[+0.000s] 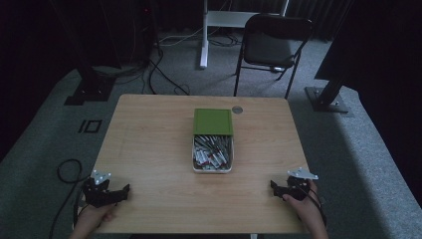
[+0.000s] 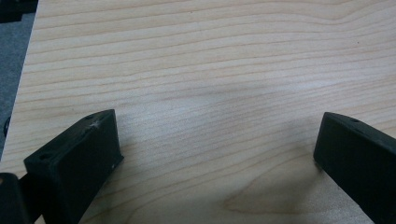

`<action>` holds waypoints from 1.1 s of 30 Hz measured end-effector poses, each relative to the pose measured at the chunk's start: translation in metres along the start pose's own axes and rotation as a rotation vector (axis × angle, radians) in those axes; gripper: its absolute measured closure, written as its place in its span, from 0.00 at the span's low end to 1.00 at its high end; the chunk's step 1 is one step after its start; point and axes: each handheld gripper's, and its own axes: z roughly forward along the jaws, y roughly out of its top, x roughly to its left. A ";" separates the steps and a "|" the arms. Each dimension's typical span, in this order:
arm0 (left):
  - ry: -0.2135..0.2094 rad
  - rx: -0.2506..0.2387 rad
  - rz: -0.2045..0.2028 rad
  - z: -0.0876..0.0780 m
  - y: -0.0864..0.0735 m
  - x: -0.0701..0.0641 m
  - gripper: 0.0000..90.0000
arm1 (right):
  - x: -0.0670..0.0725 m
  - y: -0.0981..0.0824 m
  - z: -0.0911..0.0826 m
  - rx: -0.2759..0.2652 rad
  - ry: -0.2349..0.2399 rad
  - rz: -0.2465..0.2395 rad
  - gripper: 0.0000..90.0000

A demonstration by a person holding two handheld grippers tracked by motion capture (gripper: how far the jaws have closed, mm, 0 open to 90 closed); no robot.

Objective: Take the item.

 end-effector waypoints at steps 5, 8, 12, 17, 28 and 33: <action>0.003 -0.002 -0.007 0.000 0.000 -0.001 0.01 | 0.000 0.000 0.000 -0.001 -0.002 0.000 0.14; 0.000 -0.001 -0.002 0.000 0.000 0.000 0.01 | 0.001 0.000 0.000 0.000 -0.007 0.004 0.14; -0.005 0.000 0.004 0.000 0.000 0.000 0.01 | 0.001 0.000 0.000 0.000 -0.008 0.004 0.14; -0.004 0.000 0.003 0.000 0.000 0.000 0.01 | 0.003 -0.001 -0.002 -0.001 -0.016 0.013 0.14; -0.004 0.001 0.004 0.000 0.000 0.000 0.01 | 0.008 0.003 -0.004 0.002 -0.036 0.029 0.15; -0.004 0.000 0.003 0.000 0.000 0.000 0.01 | 0.013 0.013 -0.010 -0.039 -0.045 0.027 0.15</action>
